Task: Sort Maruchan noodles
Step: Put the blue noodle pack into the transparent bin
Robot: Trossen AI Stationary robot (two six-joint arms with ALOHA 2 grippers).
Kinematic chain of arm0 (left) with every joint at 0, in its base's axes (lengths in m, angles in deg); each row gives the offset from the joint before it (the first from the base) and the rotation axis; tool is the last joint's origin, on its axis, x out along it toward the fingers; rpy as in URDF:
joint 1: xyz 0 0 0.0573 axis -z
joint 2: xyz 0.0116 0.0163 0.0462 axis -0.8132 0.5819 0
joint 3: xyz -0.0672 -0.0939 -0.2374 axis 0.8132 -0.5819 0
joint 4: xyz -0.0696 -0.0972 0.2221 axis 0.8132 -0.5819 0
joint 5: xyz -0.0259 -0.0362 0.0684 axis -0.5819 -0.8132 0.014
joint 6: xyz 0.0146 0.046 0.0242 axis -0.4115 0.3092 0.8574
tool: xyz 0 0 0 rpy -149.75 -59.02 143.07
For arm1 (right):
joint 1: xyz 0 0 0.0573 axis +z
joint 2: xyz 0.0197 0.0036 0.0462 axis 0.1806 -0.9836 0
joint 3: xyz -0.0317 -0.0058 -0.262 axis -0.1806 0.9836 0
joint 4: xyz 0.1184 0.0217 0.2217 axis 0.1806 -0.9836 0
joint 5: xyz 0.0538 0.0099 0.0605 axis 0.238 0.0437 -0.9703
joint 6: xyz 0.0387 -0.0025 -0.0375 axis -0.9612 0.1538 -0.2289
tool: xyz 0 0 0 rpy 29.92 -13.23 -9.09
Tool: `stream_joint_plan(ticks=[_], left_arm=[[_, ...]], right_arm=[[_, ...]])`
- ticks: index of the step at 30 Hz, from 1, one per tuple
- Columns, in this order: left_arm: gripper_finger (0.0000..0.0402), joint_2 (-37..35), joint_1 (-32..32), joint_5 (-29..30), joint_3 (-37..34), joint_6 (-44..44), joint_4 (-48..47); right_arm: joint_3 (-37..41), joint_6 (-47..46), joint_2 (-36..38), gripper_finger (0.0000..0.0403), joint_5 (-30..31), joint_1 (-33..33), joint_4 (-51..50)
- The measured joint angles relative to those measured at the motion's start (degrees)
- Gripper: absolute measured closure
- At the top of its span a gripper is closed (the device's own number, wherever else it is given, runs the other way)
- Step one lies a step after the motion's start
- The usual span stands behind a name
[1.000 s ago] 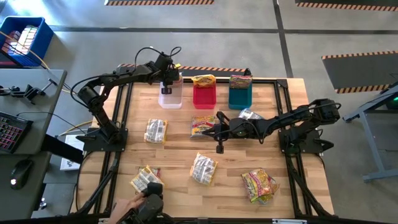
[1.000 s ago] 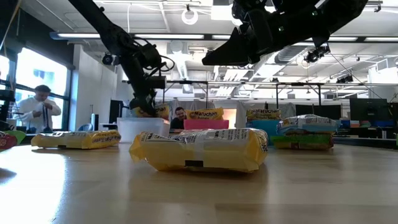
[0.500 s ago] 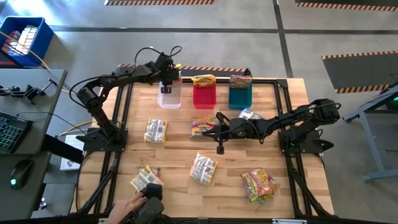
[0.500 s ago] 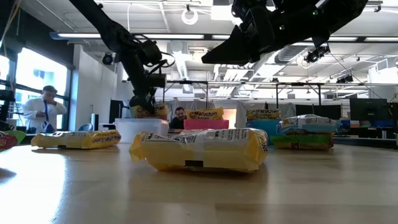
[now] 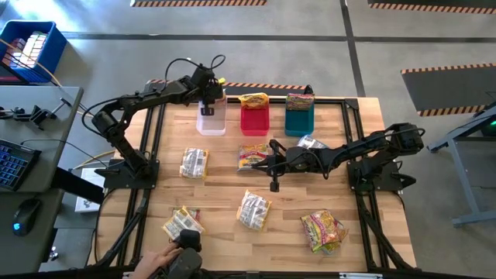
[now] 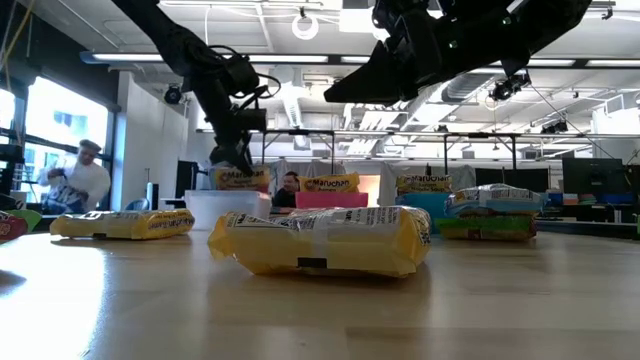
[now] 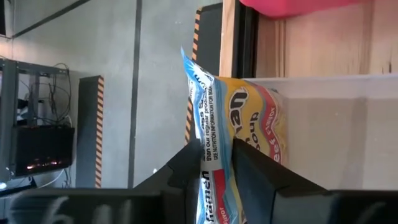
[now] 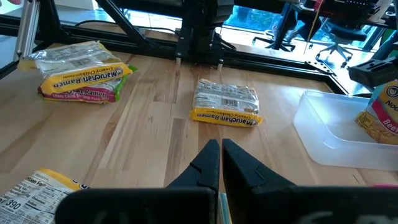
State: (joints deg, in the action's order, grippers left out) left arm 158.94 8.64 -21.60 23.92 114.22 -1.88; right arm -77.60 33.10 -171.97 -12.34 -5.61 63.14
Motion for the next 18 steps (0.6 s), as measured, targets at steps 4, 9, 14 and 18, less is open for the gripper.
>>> stream_joint_plan(ticks=[4, 9, 14, 18], left_arm=[[0.0345, 0.0, -0.22, -0.25, 0.0, -0.36, 0.43], [0.0373, 0.02, -1.19, -1.5, 0.0, -1.07, -0.32], [0.0398, 0.02, -2.33, -3.97, 0.0, -1.84, -1.38], [0.0398, 0.04, -2.32, -4.52, 0.0, -1.82, -1.43]], right_arm=[[-0.02, 0.04, 0.0, 0.0401, 0.0, 0.0, 0.02], [-0.01, 0.02, 0.0, 0.0401, 0.0, 0.0, 0.0], [-0.01, 0.02, 0.0, 0.0401, 0.0, 0.0, 0.0], [-0.02, 0.13, 0.0, 0.0401, 0.02, 0.0, 0.0]])
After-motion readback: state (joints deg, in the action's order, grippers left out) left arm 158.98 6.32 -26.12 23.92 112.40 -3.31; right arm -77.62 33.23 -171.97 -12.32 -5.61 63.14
